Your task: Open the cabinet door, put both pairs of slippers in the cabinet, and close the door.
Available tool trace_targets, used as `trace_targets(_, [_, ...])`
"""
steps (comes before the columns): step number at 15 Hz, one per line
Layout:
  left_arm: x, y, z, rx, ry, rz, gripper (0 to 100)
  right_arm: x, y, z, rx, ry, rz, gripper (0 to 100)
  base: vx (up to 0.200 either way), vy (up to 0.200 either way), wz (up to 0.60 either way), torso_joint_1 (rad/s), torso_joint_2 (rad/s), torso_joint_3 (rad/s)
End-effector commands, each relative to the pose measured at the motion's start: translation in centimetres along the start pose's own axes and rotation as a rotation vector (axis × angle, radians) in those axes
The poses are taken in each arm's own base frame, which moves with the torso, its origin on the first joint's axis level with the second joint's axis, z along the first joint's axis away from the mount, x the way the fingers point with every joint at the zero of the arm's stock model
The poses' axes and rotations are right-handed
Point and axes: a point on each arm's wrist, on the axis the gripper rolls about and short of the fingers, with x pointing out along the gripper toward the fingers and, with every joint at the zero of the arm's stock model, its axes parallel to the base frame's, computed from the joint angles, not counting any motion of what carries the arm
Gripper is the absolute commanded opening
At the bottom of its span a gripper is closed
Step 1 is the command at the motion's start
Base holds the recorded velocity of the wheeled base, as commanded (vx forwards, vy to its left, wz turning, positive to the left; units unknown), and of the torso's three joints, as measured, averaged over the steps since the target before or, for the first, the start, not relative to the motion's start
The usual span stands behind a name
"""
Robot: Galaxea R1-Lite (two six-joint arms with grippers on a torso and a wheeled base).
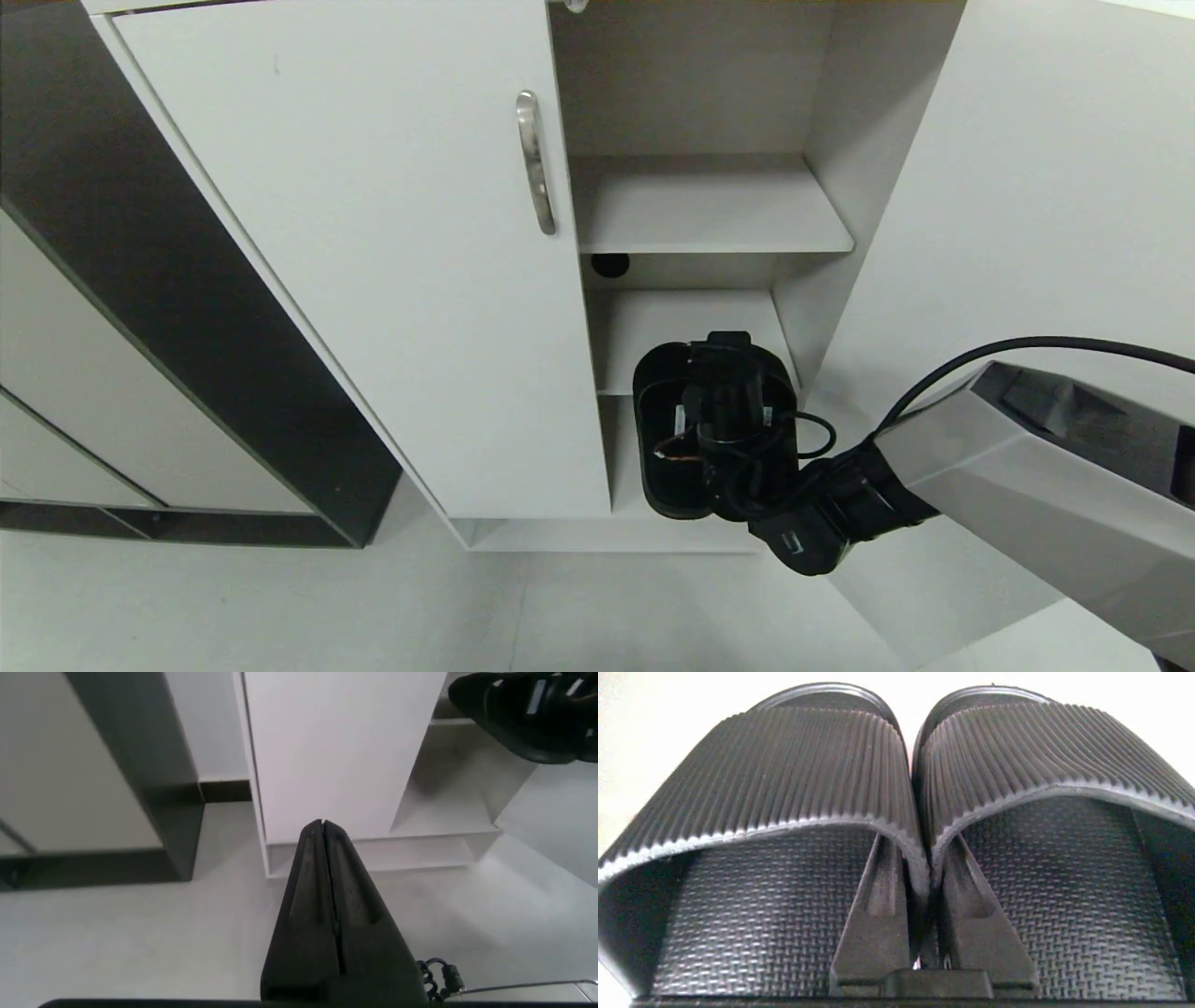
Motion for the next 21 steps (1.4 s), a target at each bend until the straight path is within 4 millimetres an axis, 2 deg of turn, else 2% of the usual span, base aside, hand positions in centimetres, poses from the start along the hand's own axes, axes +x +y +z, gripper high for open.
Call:
trace_targets(1, [0.0,0.0,0.0,-0.001,0.000,0.000,0,0.1,0.0,-0.7,-0.005,-0.009,0.002,0,0.000,0.000,0.00,0.000,0.00,0.000])
trace_targets(6, [0.0,0.0,0.0,0.000,0.000,-0.002,0,2.9,-0.2,-2.5,-0.051,-0.095,-0.002,0,0.000,0.000,0.00,0.000,0.00,0.000])
trace_targets(9, [0.0,0.0,0.0,0.002,0.000,0.000,0,5.3,0.2,-2.4,-0.034,-0.132,-0.015,0,0.000,0.000,0.00,0.000,0.00,0.000])
trace_targets(12, [0.0,0.0,0.0,0.000,0.002,-0.002,0,5.8,0.3,-2.3,-0.041,-0.131,-0.022,0,0.000,0.000,0.00,0.000,0.00,0.000])
trace_targets(17, [0.0,0.0,0.0,0.000,0.000,0.000,0,5.8,0.3,-2.3,-0.040,-0.132,-0.020,0,0.200,0.000,0.00,-0.001,0.00,0.000])
trace_targets(21, [0.0,0.0,0.0,0.000,0.000,0.000,0,5.9,0.3,-2.0,-0.035,-0.139,-0.021,0,0.000,0.000,0.00,0.000,0.00,0.000])
